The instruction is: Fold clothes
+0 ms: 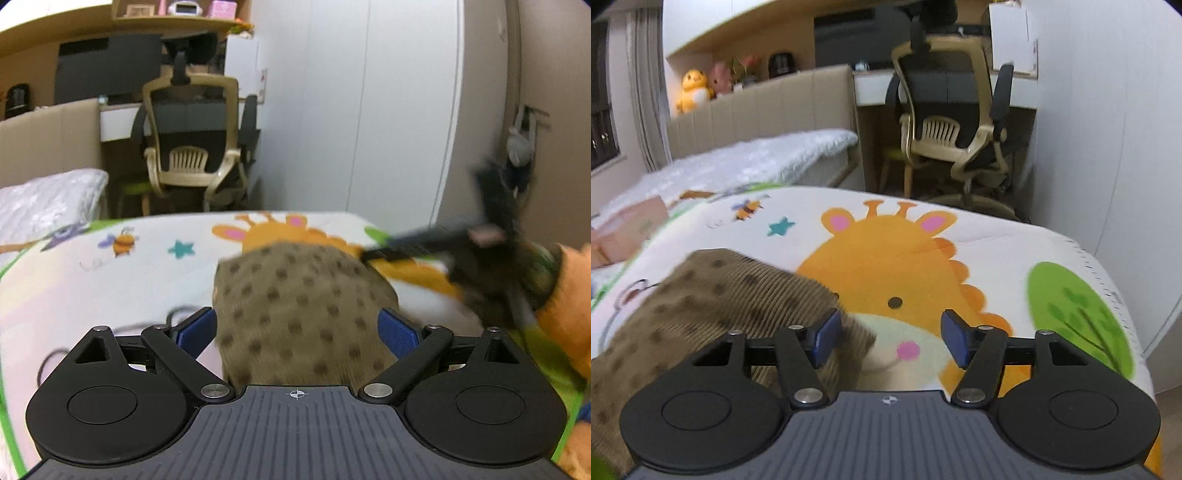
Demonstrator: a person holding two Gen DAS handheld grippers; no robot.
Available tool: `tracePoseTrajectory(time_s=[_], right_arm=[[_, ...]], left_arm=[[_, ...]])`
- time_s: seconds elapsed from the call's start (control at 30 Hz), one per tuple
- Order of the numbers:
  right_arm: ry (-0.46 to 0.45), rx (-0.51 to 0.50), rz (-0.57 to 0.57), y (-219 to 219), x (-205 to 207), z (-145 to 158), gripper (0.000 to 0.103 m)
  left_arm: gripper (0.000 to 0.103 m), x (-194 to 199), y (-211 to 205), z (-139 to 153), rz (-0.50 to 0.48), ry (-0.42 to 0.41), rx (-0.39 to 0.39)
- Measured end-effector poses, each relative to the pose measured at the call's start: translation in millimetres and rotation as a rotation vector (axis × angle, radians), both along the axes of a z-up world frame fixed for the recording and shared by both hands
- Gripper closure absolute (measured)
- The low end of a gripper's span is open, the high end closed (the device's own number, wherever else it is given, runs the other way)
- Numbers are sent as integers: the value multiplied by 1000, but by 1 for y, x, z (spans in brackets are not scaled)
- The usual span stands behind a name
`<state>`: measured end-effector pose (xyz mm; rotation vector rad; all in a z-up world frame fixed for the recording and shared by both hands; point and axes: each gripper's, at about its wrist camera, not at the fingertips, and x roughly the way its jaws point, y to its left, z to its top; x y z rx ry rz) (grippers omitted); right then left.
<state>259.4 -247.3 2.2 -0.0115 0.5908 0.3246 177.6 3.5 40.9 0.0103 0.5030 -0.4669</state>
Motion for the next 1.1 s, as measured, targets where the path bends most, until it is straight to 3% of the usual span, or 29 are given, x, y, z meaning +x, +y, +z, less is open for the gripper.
tracePoseTrajectory(time_s=[0.17,0.3,0.6,0.7,0.83,0.97,1.1], right_arm=[[-10,-79,174,28,-49,-8,33],[-17,-111,239,64,-64,-19,37],[-107,-103,411,139,-65,-6,40],[-78,-92,432,137,-64,-4,40],[-54,-45,446,98,-69,13,29],[-92,45,342,56,-66,45,28],[-123,36,205,49,-33,55,29]], left_arm=[[6,54,-15,10,-65,50,-150],[6,104,-25,-4,-78,206,-260],[6,103,36,-26,142,228,-210],[6,89,52,-27,151,209,-201],[6,70,73,-28,162,184,-190],[6,34,61,-25,79,121,-93],[6,1,39,-30,-37,91,-25]])
